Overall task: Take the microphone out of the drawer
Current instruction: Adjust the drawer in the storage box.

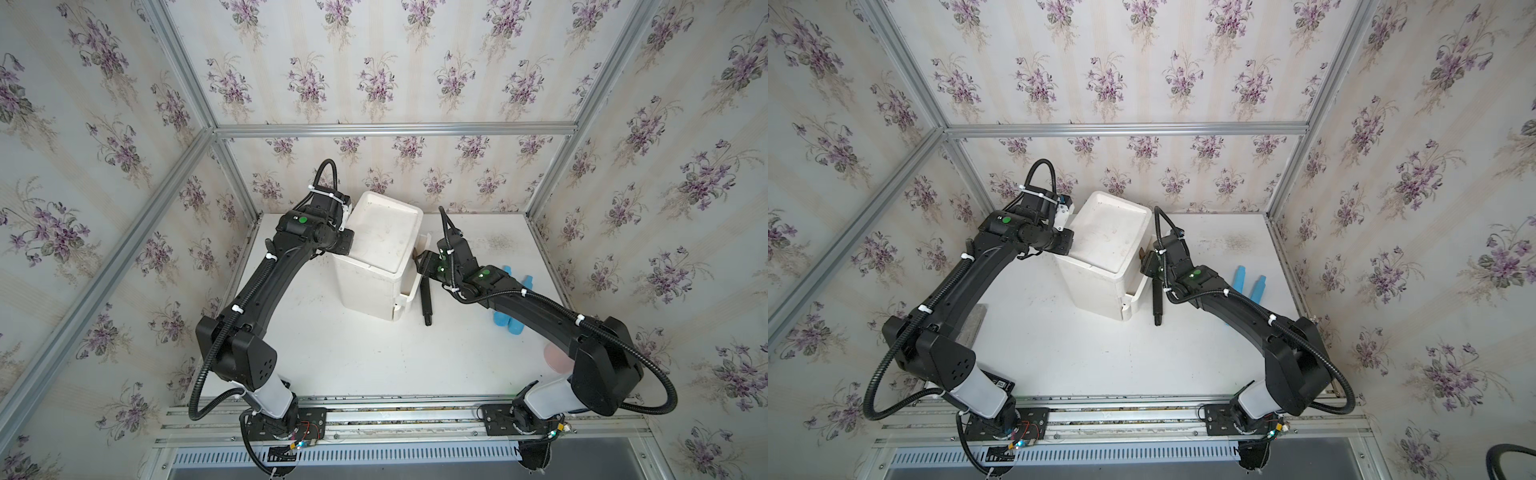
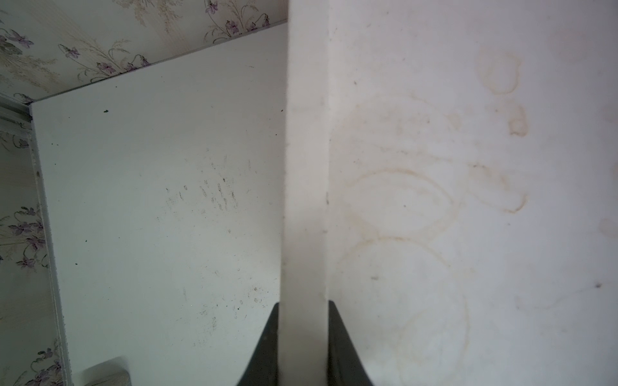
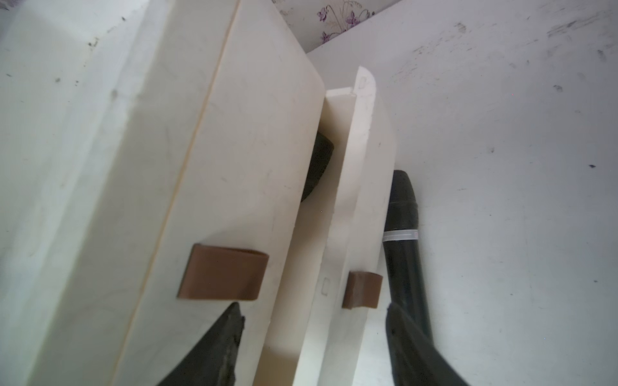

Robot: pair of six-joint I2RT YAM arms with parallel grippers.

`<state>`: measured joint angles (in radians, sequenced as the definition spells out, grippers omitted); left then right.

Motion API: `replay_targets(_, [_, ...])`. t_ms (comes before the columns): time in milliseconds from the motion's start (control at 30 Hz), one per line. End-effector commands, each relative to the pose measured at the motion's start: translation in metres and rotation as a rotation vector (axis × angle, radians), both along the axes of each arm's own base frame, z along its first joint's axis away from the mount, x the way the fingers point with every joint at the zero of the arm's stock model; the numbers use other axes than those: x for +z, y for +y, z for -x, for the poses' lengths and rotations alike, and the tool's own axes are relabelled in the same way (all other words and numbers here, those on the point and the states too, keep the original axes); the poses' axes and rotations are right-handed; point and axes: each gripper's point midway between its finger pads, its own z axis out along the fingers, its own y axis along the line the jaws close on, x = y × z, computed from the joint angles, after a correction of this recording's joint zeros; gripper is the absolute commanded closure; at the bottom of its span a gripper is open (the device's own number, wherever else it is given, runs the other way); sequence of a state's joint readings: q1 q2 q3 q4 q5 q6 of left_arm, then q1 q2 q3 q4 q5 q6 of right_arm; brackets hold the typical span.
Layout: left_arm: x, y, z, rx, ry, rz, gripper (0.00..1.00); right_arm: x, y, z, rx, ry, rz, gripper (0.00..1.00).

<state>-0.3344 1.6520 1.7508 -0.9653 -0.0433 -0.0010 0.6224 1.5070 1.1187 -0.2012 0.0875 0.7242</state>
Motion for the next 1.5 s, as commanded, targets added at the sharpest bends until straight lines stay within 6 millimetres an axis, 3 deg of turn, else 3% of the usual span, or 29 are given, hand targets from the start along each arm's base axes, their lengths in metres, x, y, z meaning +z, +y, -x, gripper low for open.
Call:
replay_targets(0, [-0.006, -0.005, 0.012, -0.061, 0.048, -0.007, 0.85, -0.007, 0.009, 0.002, 0.088, 0.03, 0.008, 0.24])
replay_targets(67, [-0.006, -0.005, 0.013, -0.058, 0.047, -0.009, 0.85, -0.013, 0.008, -0.002, 0.092, 0.044, 0.034, 0.15])
replay_targets(267, [-0.006, -0.003, 0.014, -0.059, 0.045, -0.017, 0.85, -0.04, 0.006, -0.006, 0.112, 0.119, 0.11, 0.05])
replay_targets(400, [-0.007, -0.001, 0.014, -0.057, 0.044, -0.032, 0.85, -0.063, -0.002, -0.002, 0.108, 0.172, 0.177, 0.0])
replay_targets(500, [-0.006, 0.005, 0.013, -0.044, 0.037, -0.054, 0.85, -0.068, -0.009, 0.0, 0.095, 0.184, 0.212, 0.0])
replay_targets(700, [-0.005, 0.014, 0.011, -0.015, 0.025, -0.084, 0.85, -0.069, -0.041, 0.006, 0.074, 0.212, 0.296, 0.0])
replay_targets(733, [-0.004, 0.016, 0.011, -0.012, 0.022, -0.088, 0.85, -0.071, -0.061, 0.002, 0.033, 0.224, 0.296, 0.0])
replay_targets(833, [-0.004, 0.018, 0.01, -0.005, 0.02, -0.097, 0.85, -0.074, -0.085, 0.006, 0.001, 0.24, 0.295, 0.0])
replay_targets(967, [-0.005, 0.018, 0.009, -0.004, 0.022, -0.098, 0.85, -0.066, -0.103, 0.012, -0.022, 0.219, 0.285, 0.0])
replay_targets(1200, [-0.003, 0.016, 0.008, -0.009, 0.019, -0.088, 0.85, -0.047, -0.094, 0.009, 0.012, 0.166, 0.219, 0.01])
replay_targets(1467, [0.011, 0.004, 0.013, -0.065, -0.009, -0.041, 0.84, 0.007, -0.084, -0.004, 0.032, 0.032, 0.174, 0.01])
